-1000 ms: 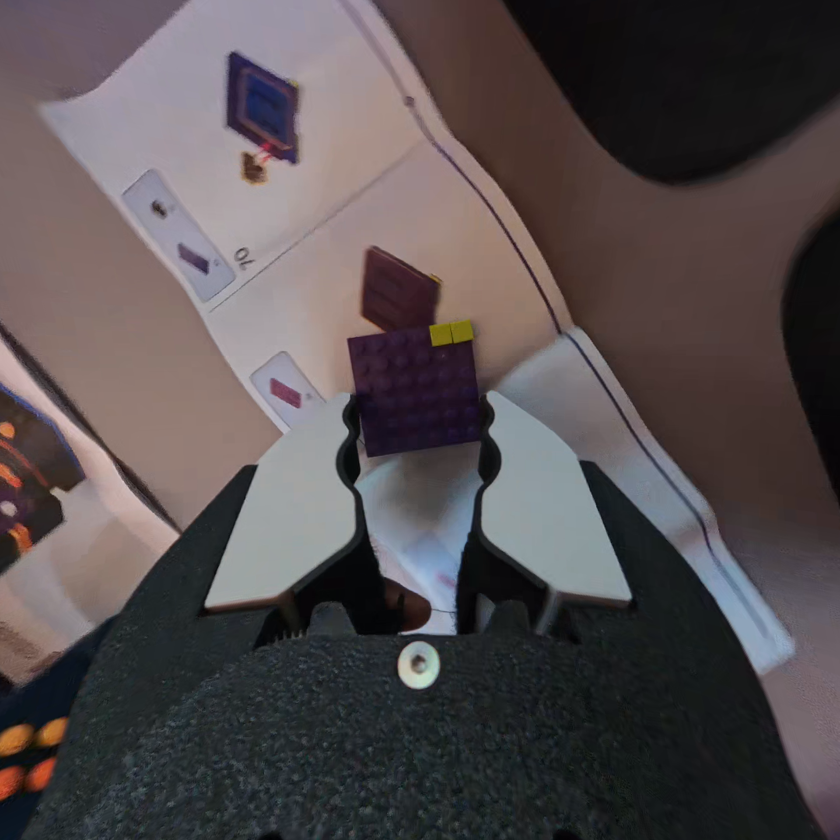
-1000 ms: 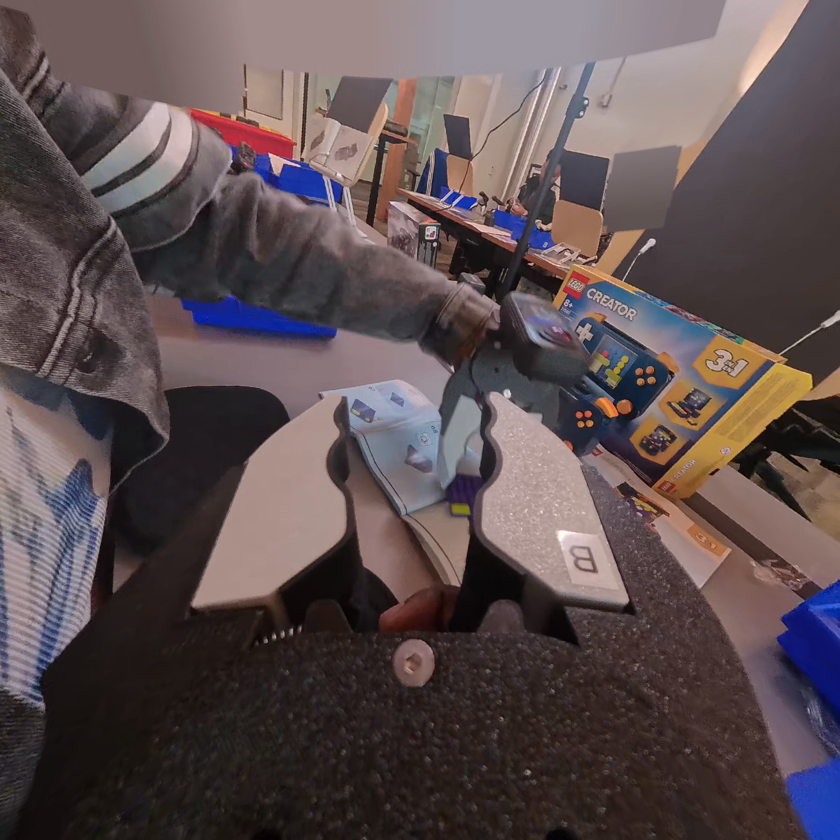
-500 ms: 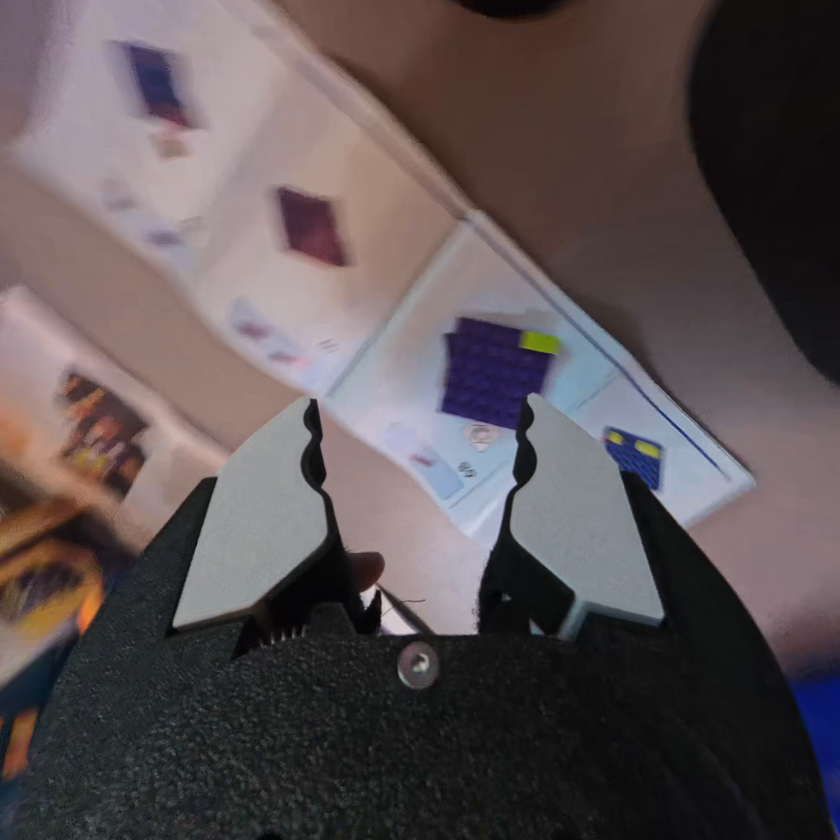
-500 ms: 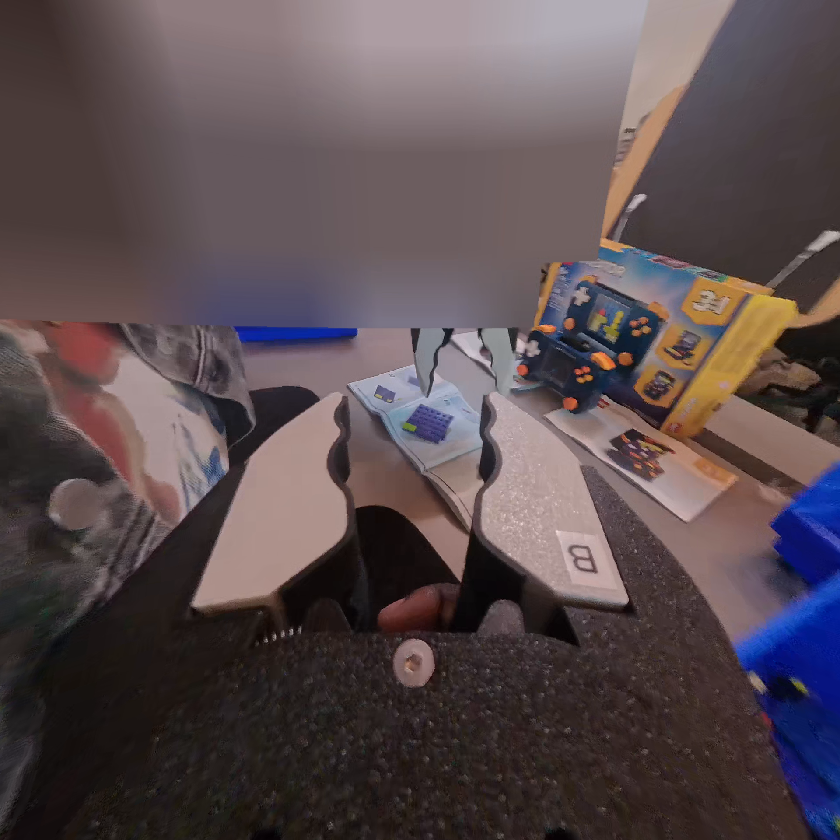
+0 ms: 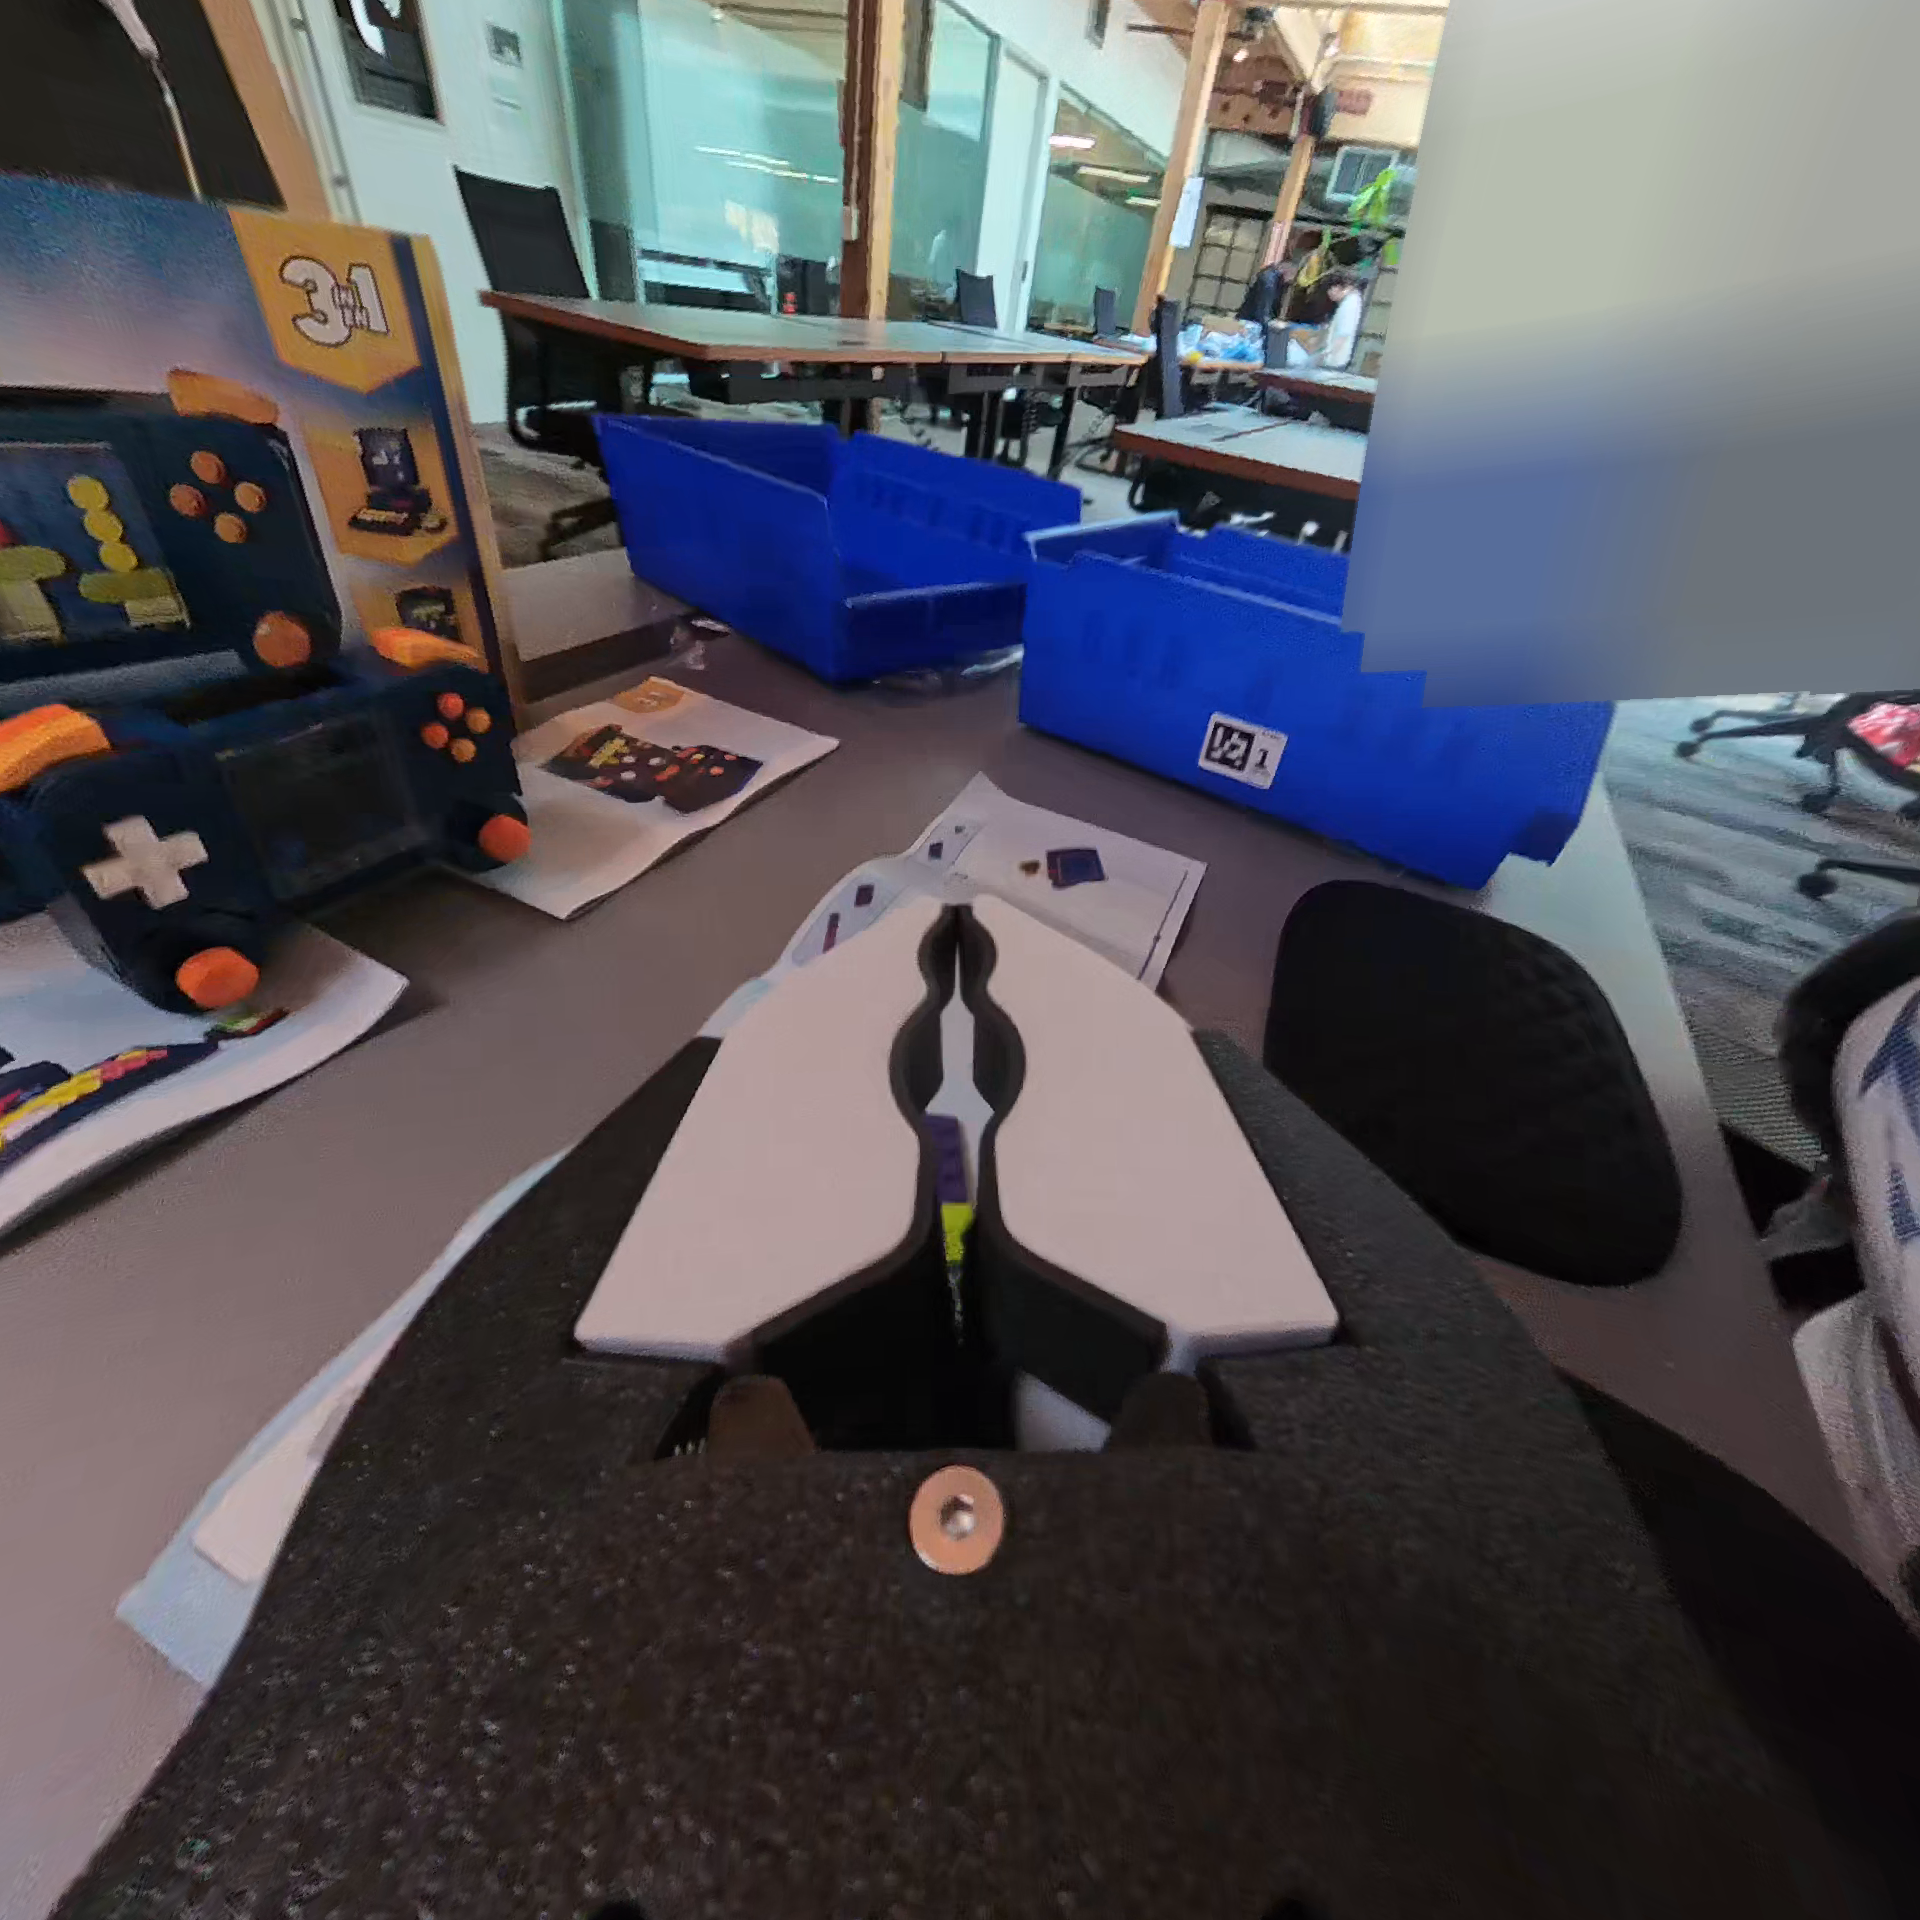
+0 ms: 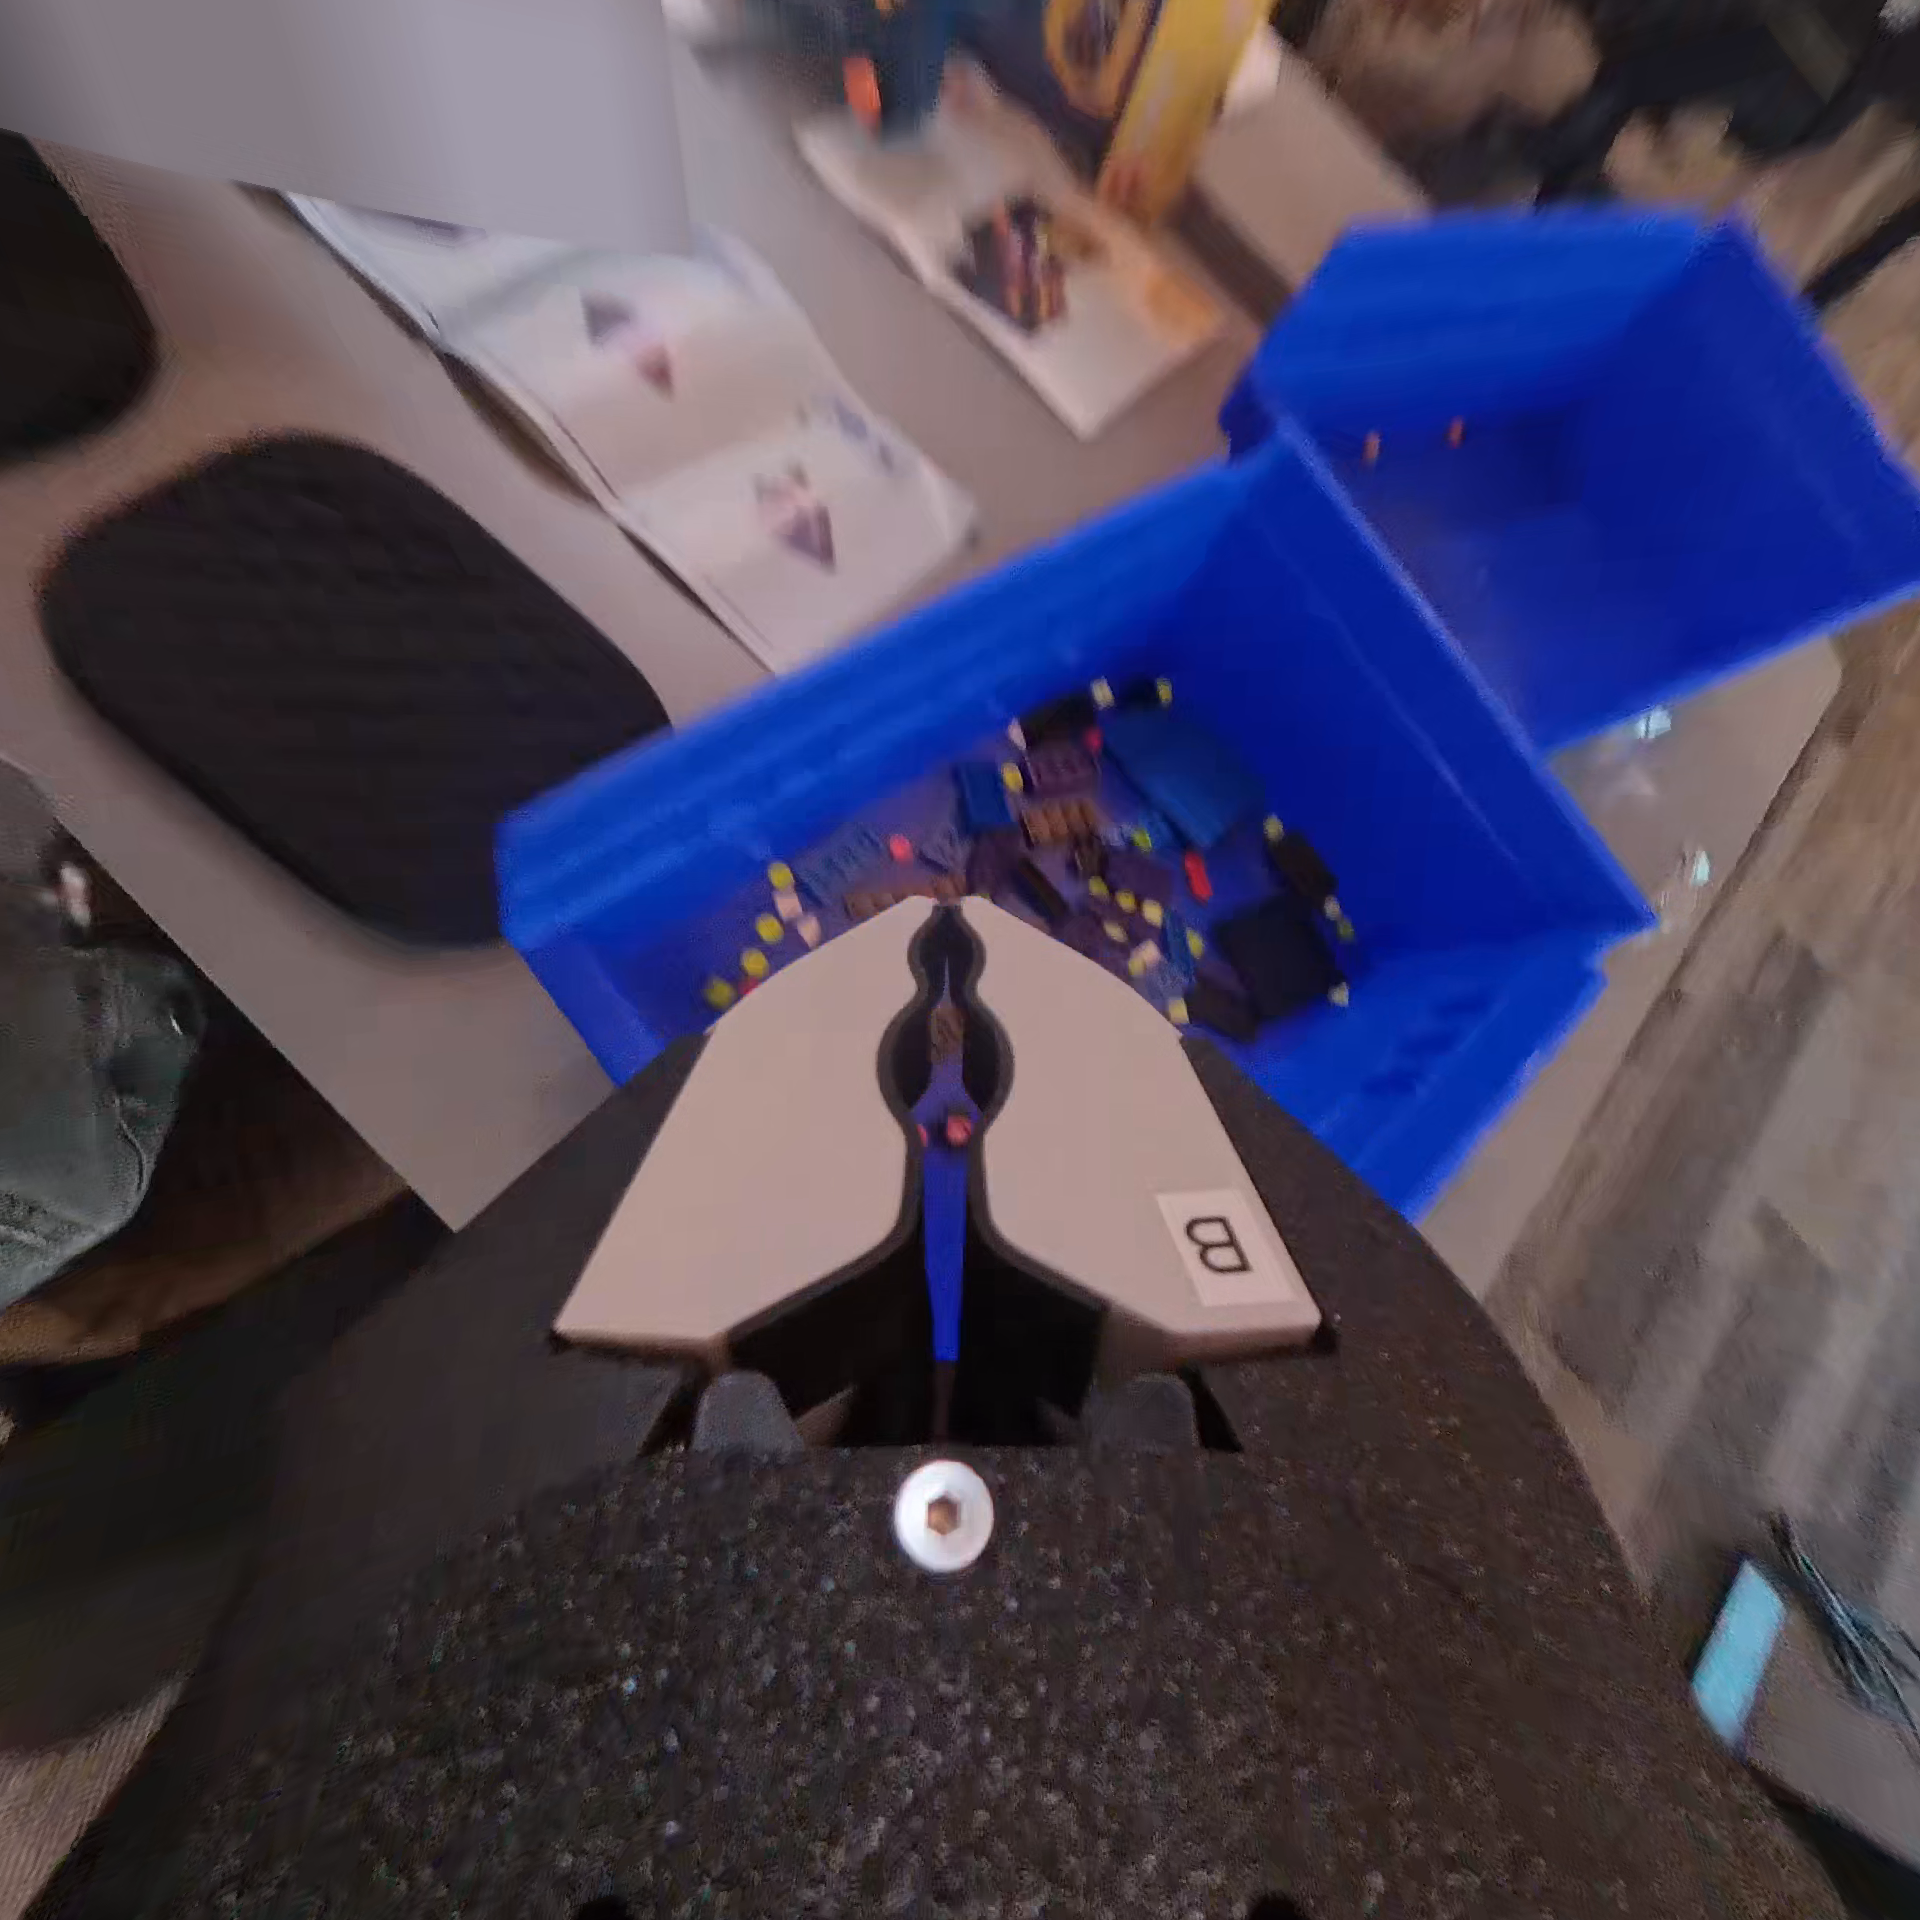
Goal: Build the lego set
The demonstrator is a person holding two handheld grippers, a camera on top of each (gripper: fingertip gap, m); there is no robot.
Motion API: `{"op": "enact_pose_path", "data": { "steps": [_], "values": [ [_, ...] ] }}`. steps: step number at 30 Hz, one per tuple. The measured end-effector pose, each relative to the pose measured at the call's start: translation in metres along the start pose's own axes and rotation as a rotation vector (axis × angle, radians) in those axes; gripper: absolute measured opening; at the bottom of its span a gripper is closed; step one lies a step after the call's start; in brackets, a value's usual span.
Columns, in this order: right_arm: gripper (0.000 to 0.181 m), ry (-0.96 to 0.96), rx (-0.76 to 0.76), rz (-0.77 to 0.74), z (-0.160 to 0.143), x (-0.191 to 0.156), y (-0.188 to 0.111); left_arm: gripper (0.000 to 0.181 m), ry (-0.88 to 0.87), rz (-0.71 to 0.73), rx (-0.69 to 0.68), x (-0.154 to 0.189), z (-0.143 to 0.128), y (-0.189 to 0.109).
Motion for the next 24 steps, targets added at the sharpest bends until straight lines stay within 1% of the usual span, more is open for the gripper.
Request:
{"op": "enact_pose_path", "data": {
  "steps": [1,2,3,5,6,7,9,11,13,15,16,18,20,24],
  "values": [
    [0.000,-0.019,-0.059,0.021,-0.001,0.008,0.005,0.000,0.011,0.012,-0.012,0.004,-0.007,0.001],
    [0.003,-0.039,-0.114,0.063,-0.002,0.014,0.013,0.000,0.038,-0.007,0.007,0.008,-0.011,0.003],
    [0.015,-0.060,-0.183,0.105,-0.004,0.019,0.022,0.000,0.071,-0.027,0.050,0.012,-0.014,0.005],
    [0.031,-0.106,-0.354,0.138,-0.011,0.027,0.042,0.004,0.129,-0.008,0.103,0.015,-0.013,0.006],
    [0.030,-0.130,-0.418,0.166,-0.015,0.029,0.053,0.005,0.163,0.006,0.100,0.015,-0.012,0.006],
    [0.021,-0.154,-0.447,0.200,-0.019,0.028,0.064,0.006,0.188,0.020,0.102,0.014,-0.011,0.005],
    [0.001,-0.194,-0.446,0.276,-0.021,0.020,0.085,0.007,0.195,0.034,0.126,0.013,-0.014,0.006],
    [0.000,-0.257,-0.506,0.344,-0.026,0.010,0.099,0.007,0.205,0.040,0.109,0.013,-0.019,0.007],
    [0.000,-0.299,-0.581,0.375,-0.032,0.006,0.102,0.008,0.239,0.068,0.082,0.012,-0.021,0.007],
    [0.007,-0.255,-0.666,0.414,-0.039,0.005,0.099,0.008,0.269,0.081,0.085,0.012,-0.021,0.007],
    [0.010,-0.252,-0.709,0.406,-0.044,0.006,0.097,0.008,0.279,0.085,0.081,0.012,-0.021,0.007],
    [0.011,-0.270,-0.765,0.423,-0.054,0.000,0.093,0.008,0.303,0.097,0.062,0.011,-0.022,0.009],
    [0.015,-0.273,-0.763,0.440,-0.060,-0.009,0.093,0.009,0.315,0.096,0.037,0.011,-0.024,0.011],
    [0.016,-0.336,-0.711,0.437,-0.064,-0.020,0.096,0.009,0.316,0.095,0.023,0.011,-0.025,0.013]
  ]
}}
Point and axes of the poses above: each gripper's, where its closed fingertips meet, y out along the fingers, z out of its top, x = y × z across the jaws, the point moved 10 cm from there along -y, back along the fingers, and after that the axes turned 15 degrees about -z, right-handed, at the moved point
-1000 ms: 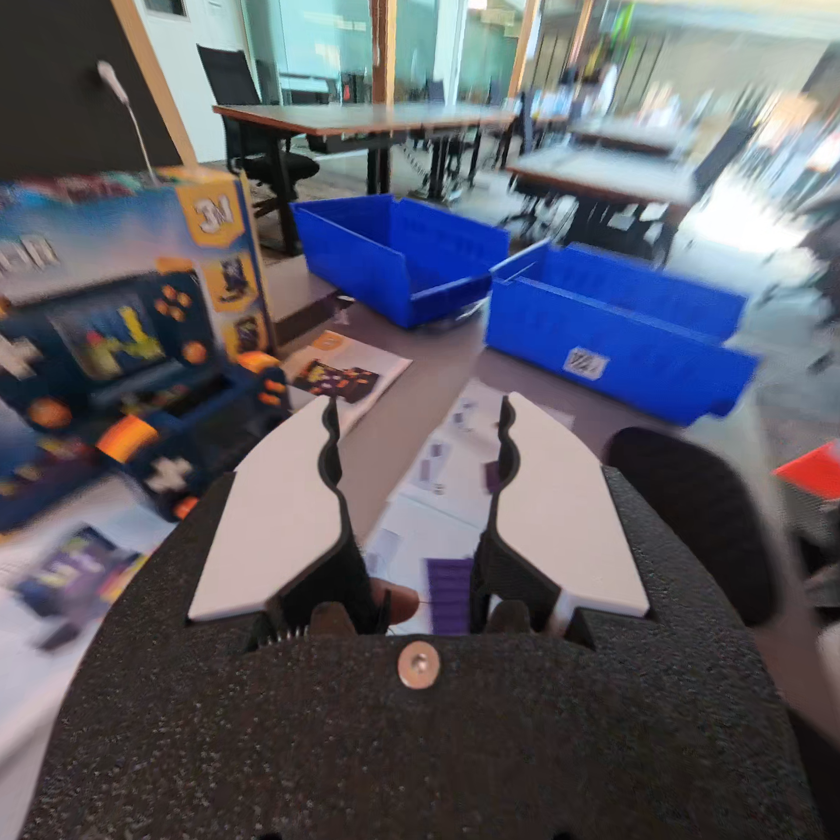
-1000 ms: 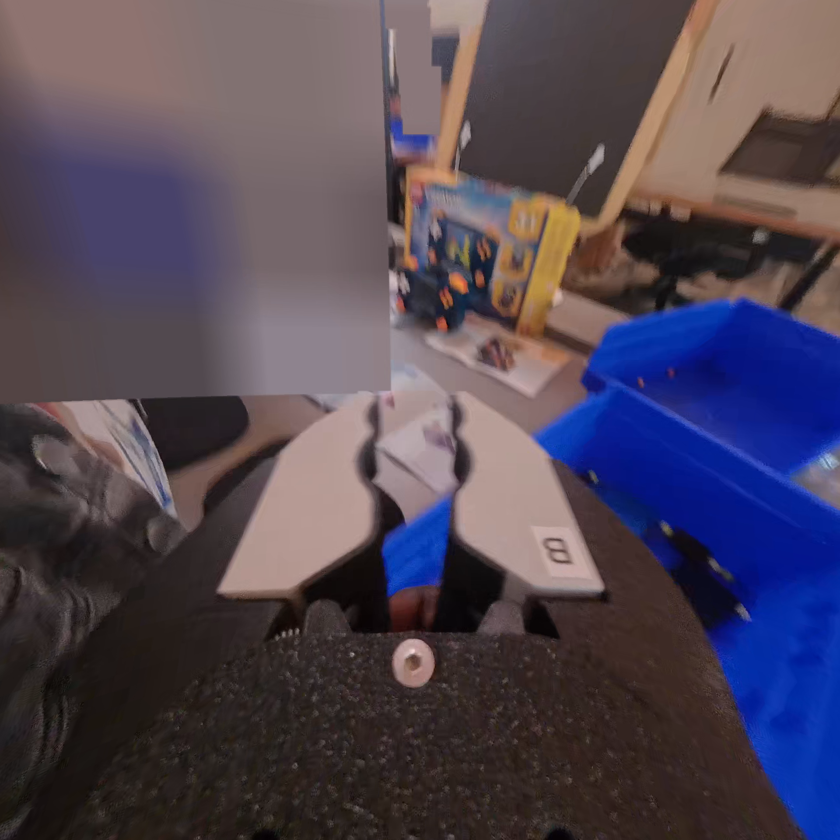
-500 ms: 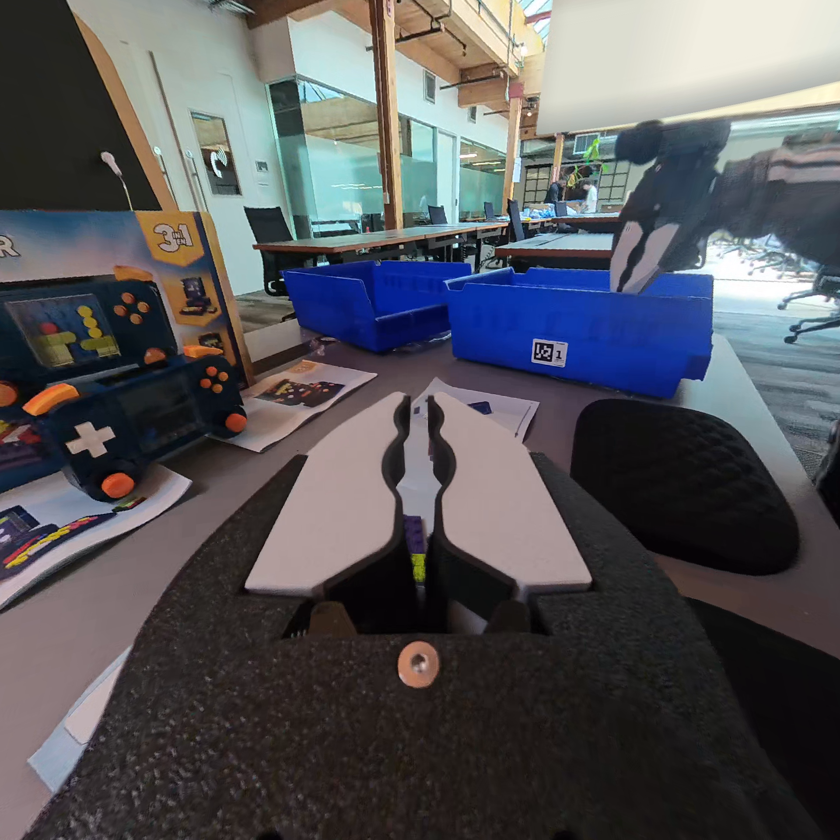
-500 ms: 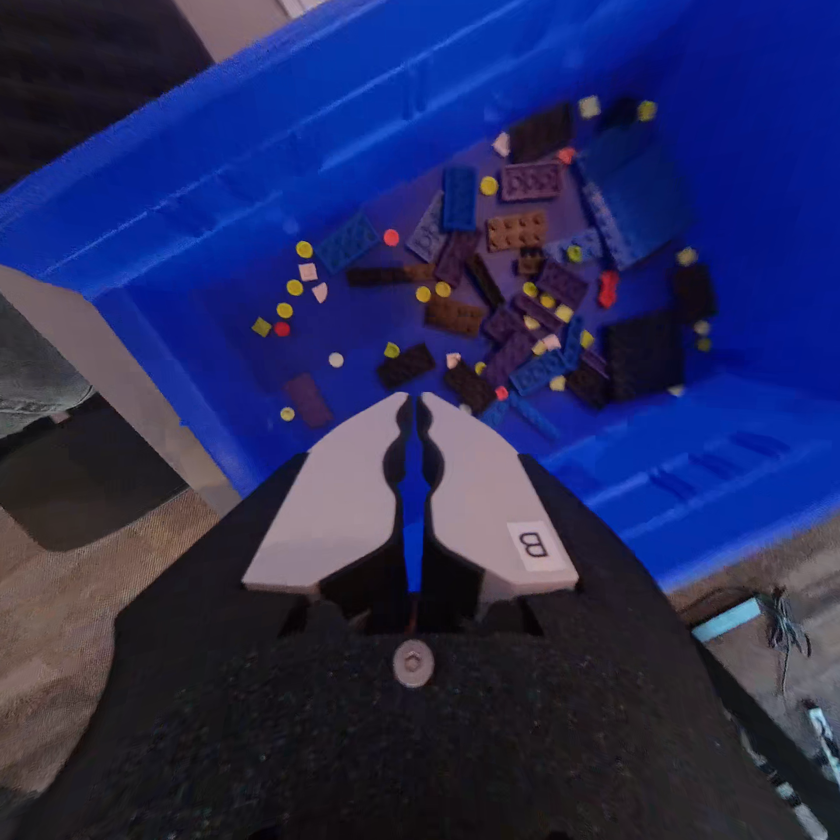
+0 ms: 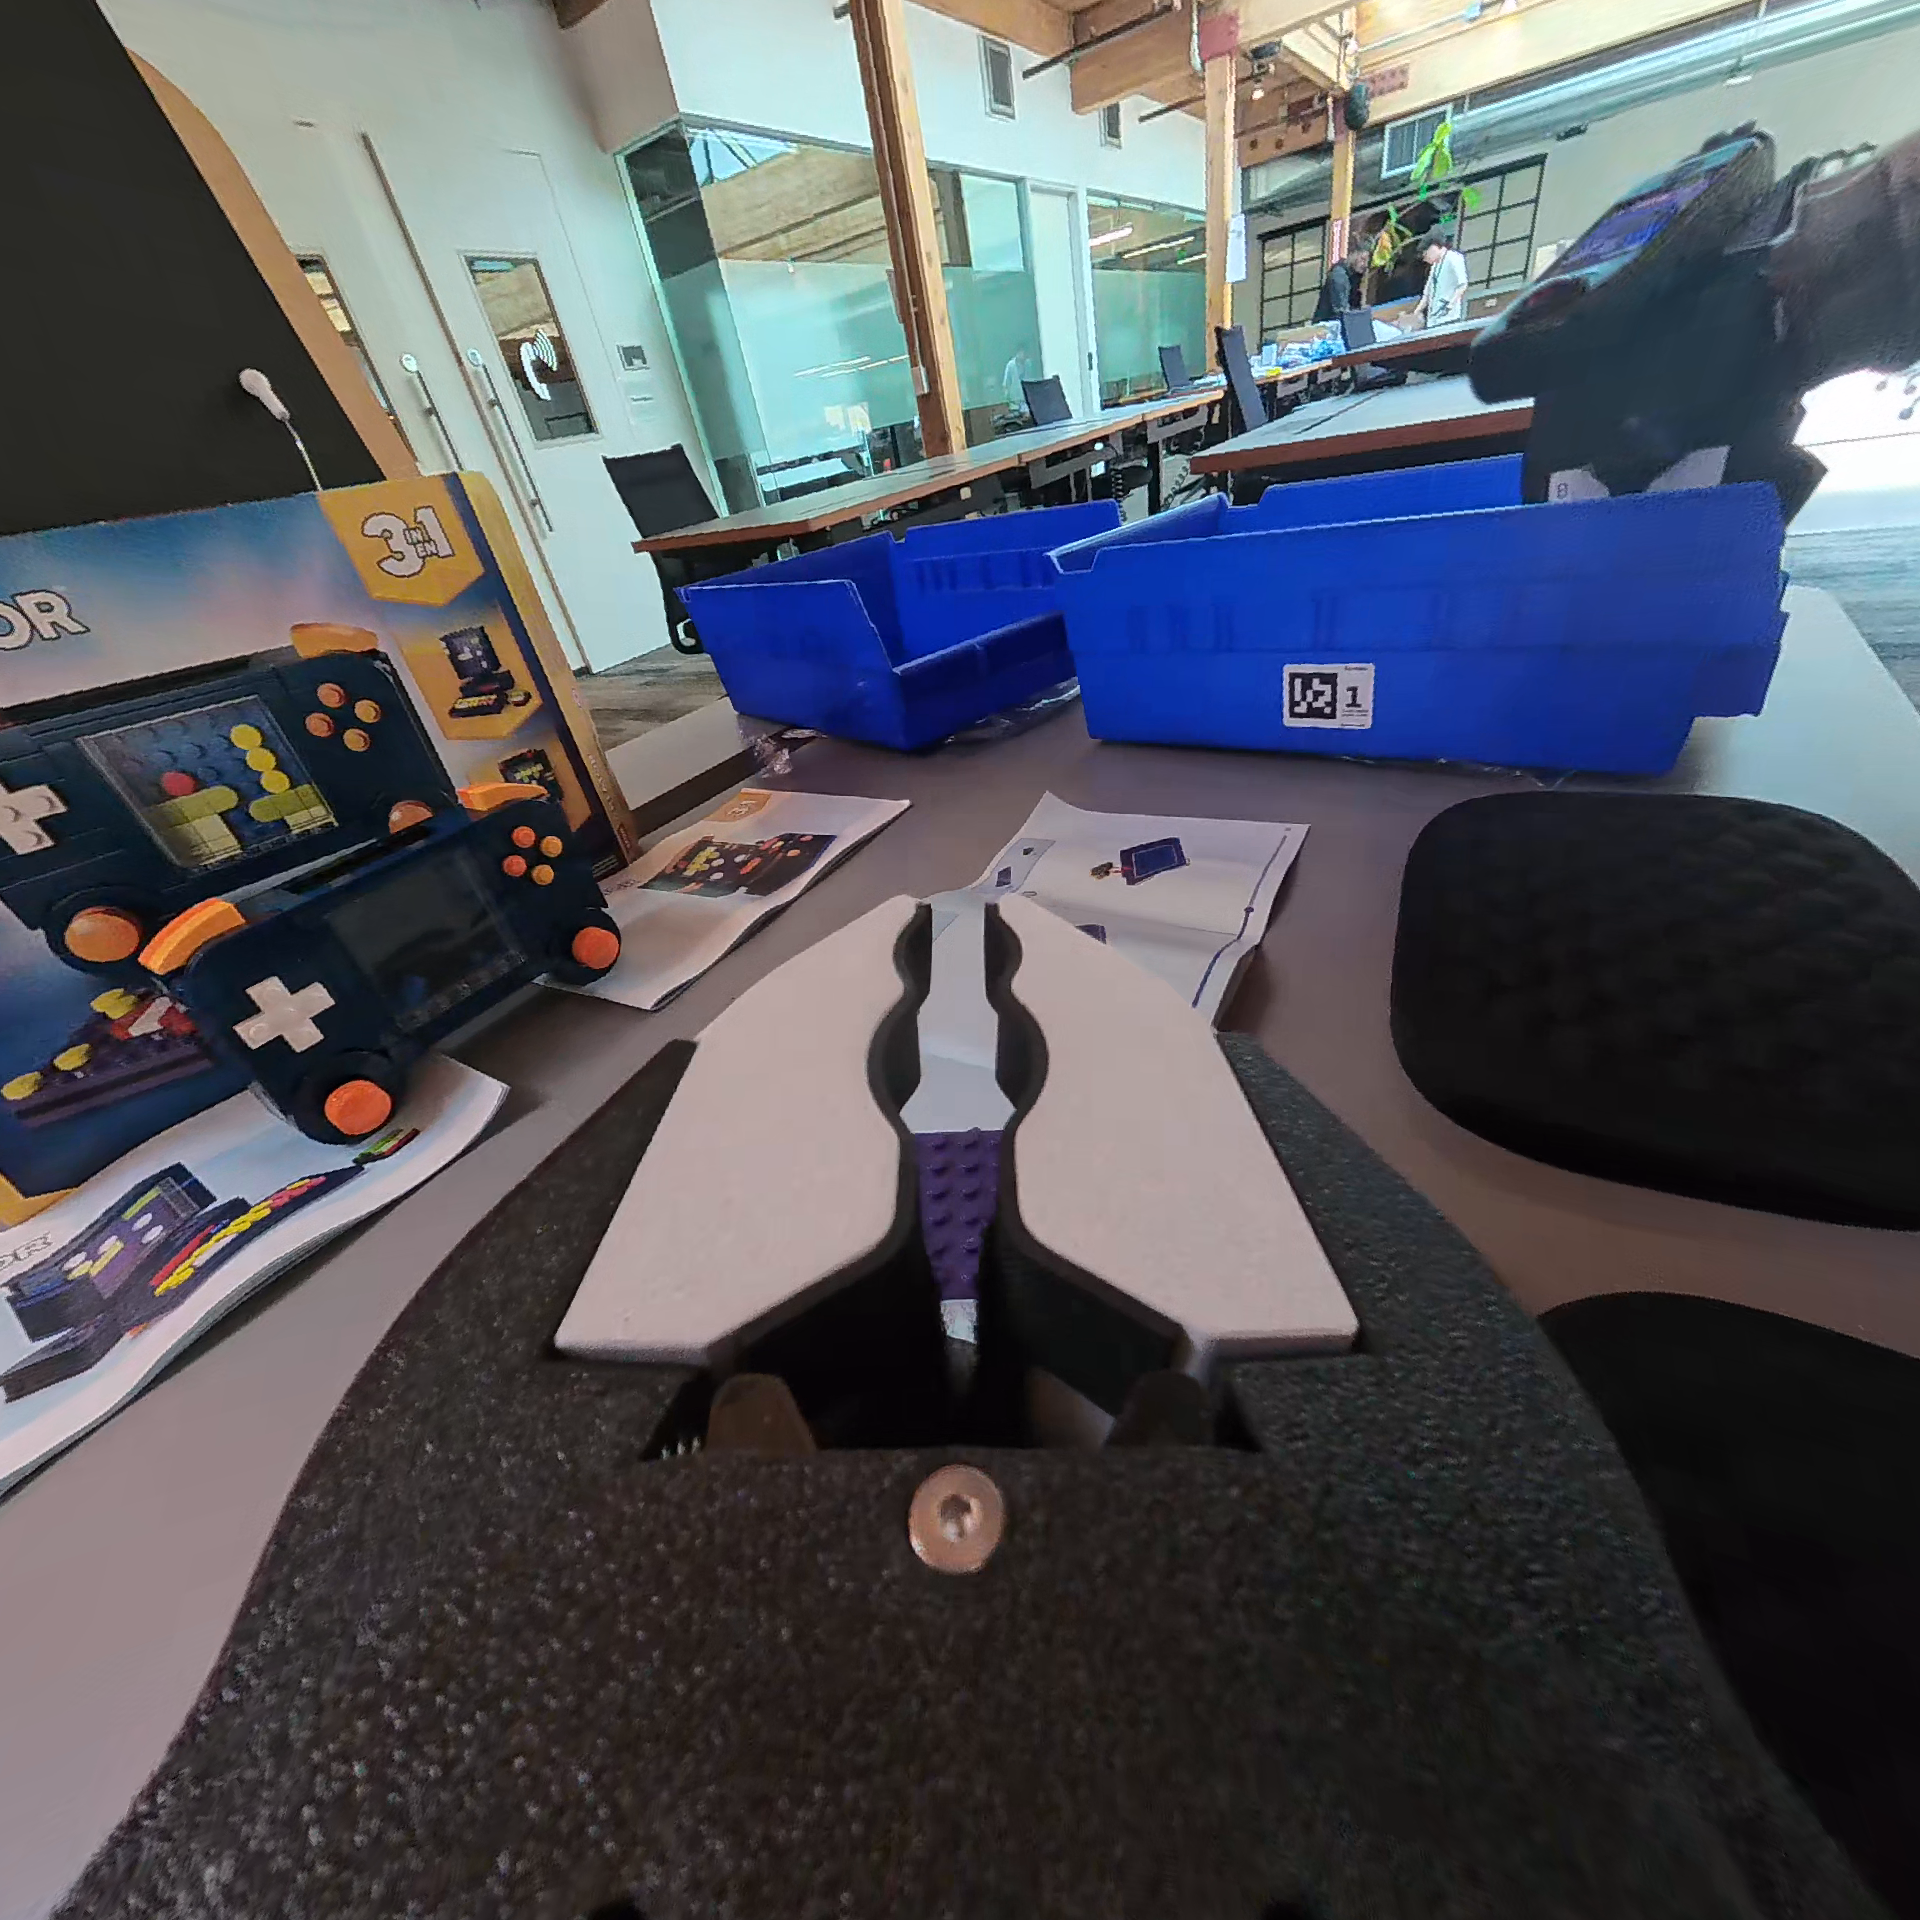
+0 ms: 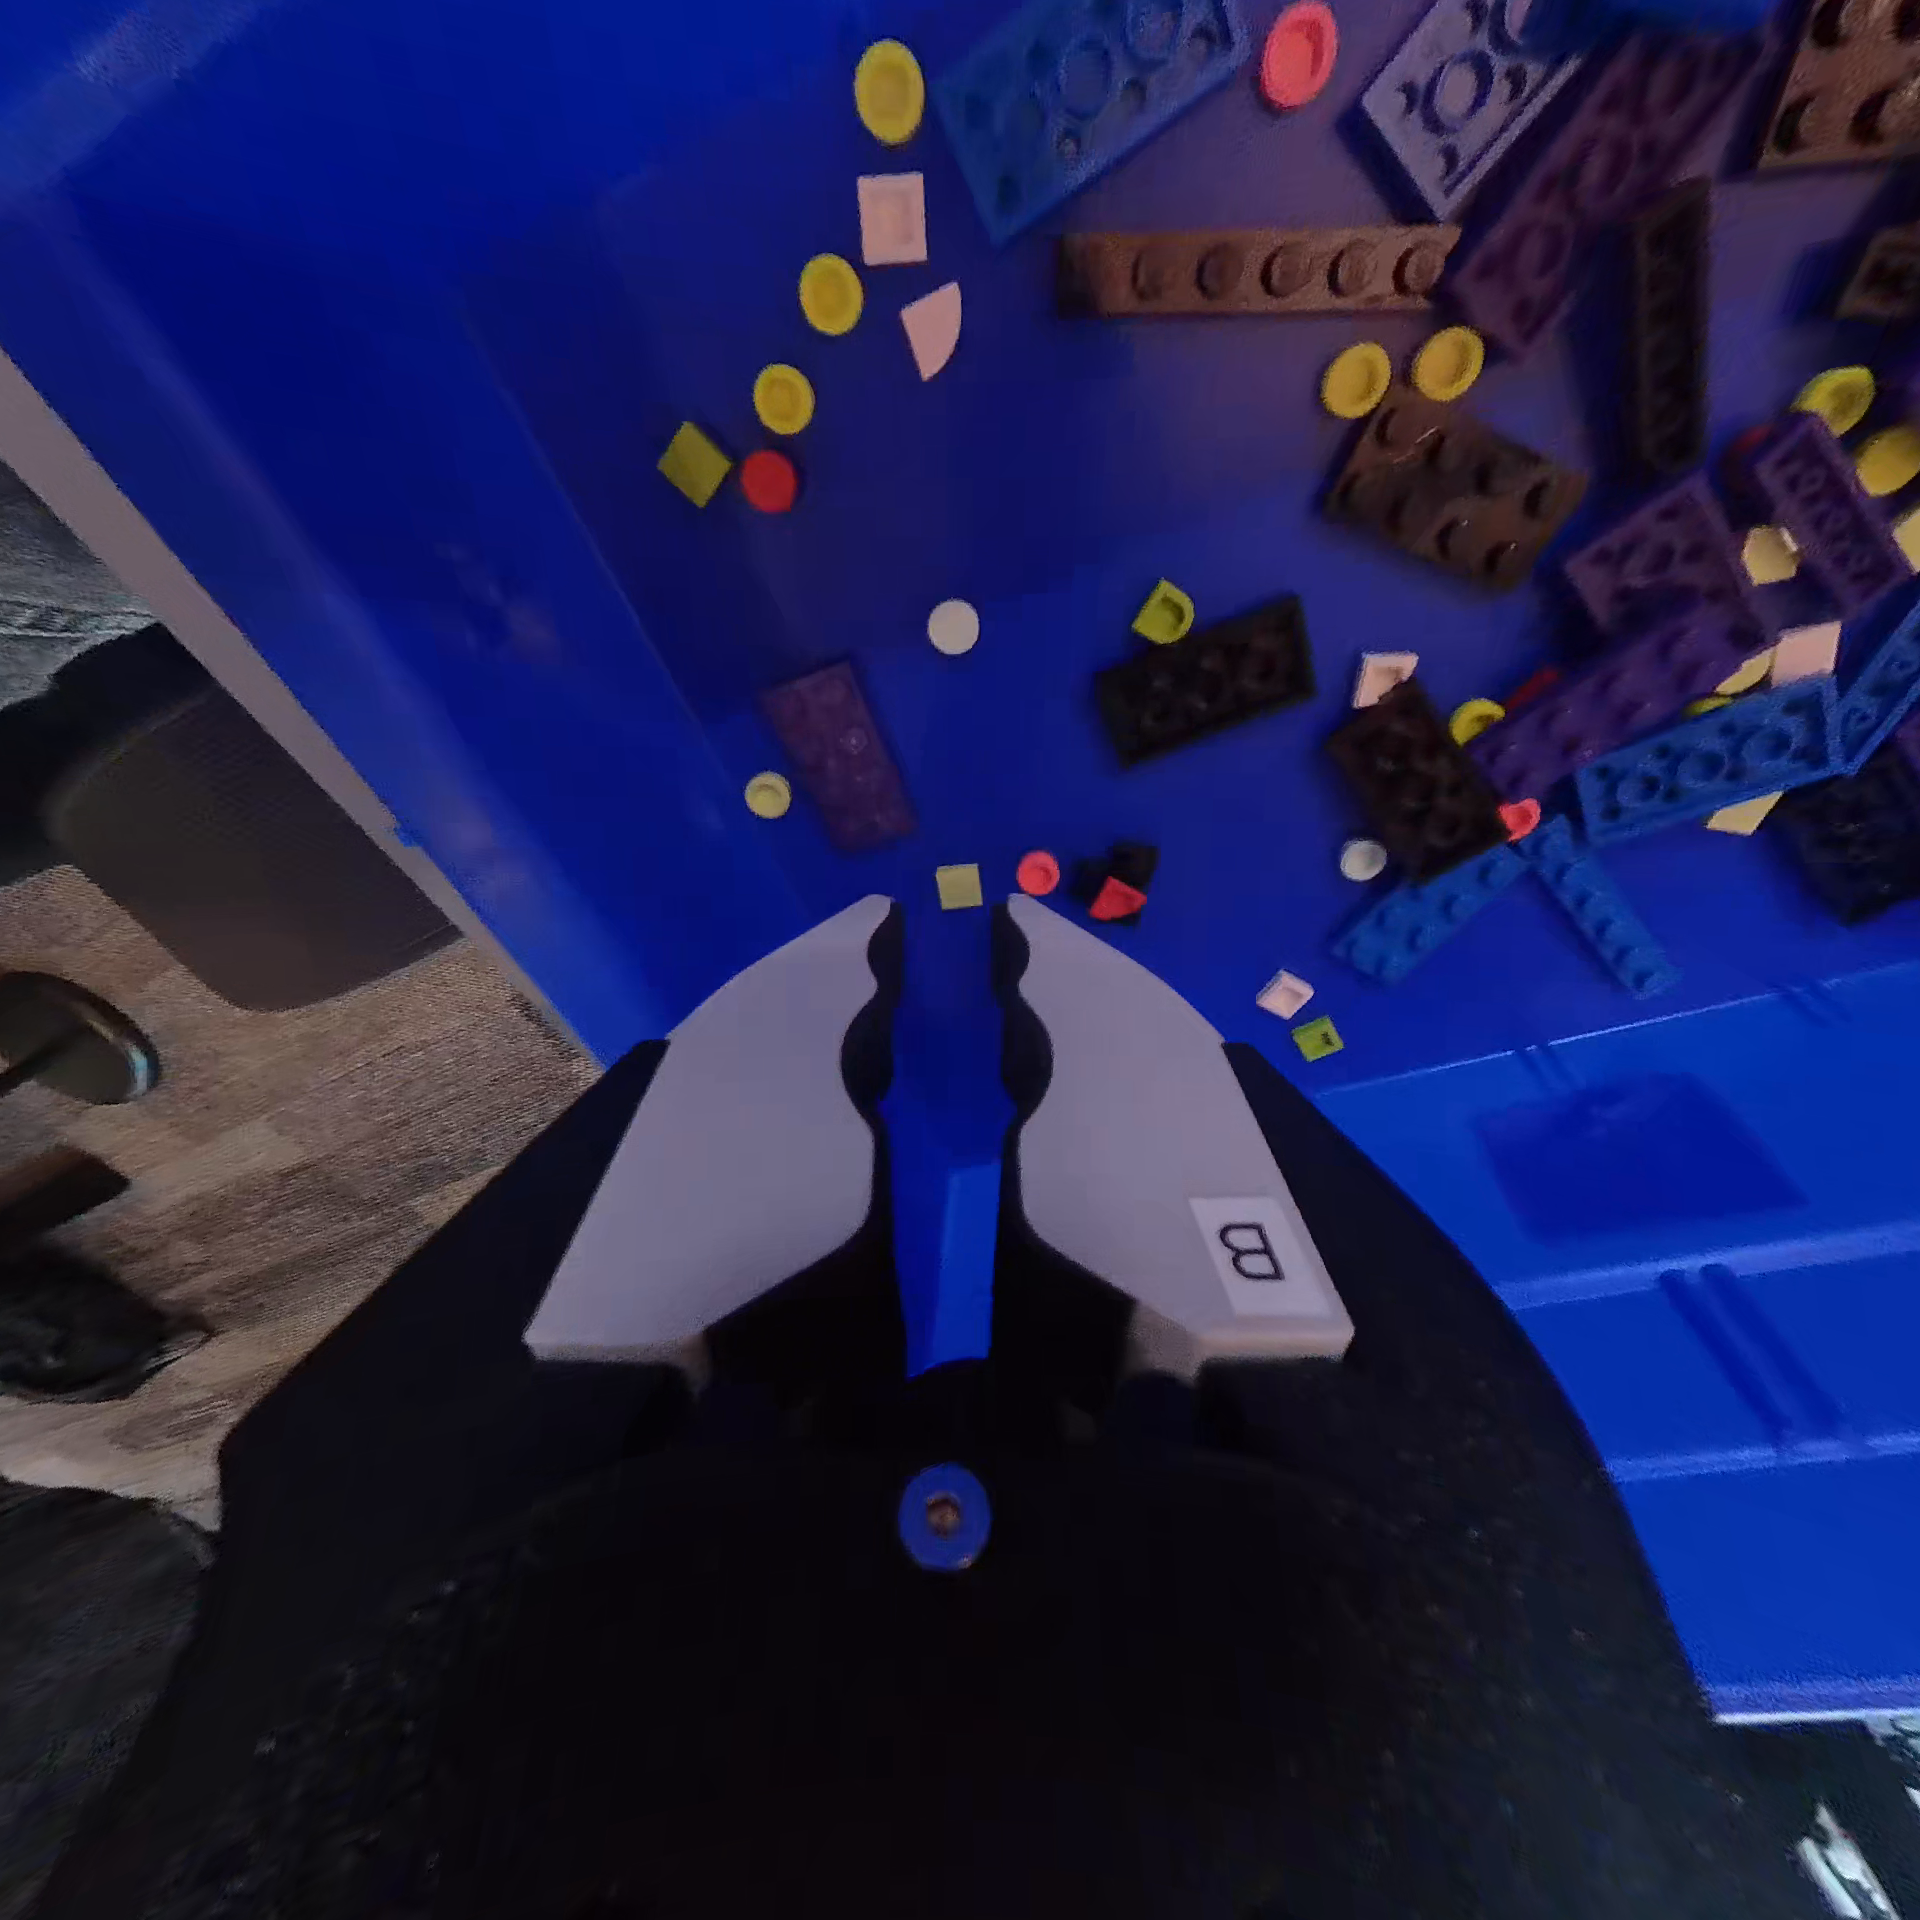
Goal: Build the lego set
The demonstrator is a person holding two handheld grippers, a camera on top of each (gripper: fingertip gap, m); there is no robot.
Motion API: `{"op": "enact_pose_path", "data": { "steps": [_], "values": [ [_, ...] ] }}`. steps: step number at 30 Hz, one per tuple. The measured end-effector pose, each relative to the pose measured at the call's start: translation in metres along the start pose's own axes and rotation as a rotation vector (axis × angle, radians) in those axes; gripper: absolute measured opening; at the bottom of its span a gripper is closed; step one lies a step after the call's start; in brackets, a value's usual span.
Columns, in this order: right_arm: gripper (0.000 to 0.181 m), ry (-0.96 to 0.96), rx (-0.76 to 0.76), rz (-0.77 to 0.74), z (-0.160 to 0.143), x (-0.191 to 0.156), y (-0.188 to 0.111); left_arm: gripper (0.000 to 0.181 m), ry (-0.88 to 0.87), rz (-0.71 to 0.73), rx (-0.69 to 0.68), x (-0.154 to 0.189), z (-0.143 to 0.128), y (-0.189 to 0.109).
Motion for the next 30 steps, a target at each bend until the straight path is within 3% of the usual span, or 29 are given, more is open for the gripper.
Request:
{"op": "enact_pose_path", "data": {
  "steps": [10,15,17,19,23,27,30],
  "values": [
    [0.012,0.008,0.024,-0.045,-0.005,-0.003,-0.001,0.010,-0.020,0.005,0.024,-0.002,-0.001,-0.002],
    [0.014,0.089,0.305,-0.107,-0.004,-0.007,-0.037,0.010,-0.022,0.002,0.033,-0.002,-0.001,-0.002],
    [0.008,0.021,0.479,-0.060,0.004,-0.015,-0.044,0.011,-0.020,-0.002,0.032,-0.002,-0.001,-0.001],
    [0.007,-0.124,0.556,-0.032,0.016,-0.023,-0.039,0.010,-0.018,-0.007,0.026,-0.001,-0.001,0.000],
    [0.008,-0.383,0.496,0.010,0.036,-0.025,-0.020,0.011,-0.005,-0.001,0.020,0.000,-0.001,0.000],
    [0.009,-0.456,0.497,0.136,0.045,-0.020,-0.006,0.011,0.000,0.001,0.007,0.000,-0.001,0.001],
    [0.010,-0.496,0.481,0.128,0.045,-0.019,0.003,0.011,0.009,0.006,-0.006,0.001,-0.001,0.002]
  ]
}}
Point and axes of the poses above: each gripper's, where its closed fingertips meet, y out along the fingers, z out of its top, x = y × z across the jaws, the point moved 10 cm from there along -y, back along the fingers, and after that the axes turned 15 degrees about -z, right-handed, at the moved point
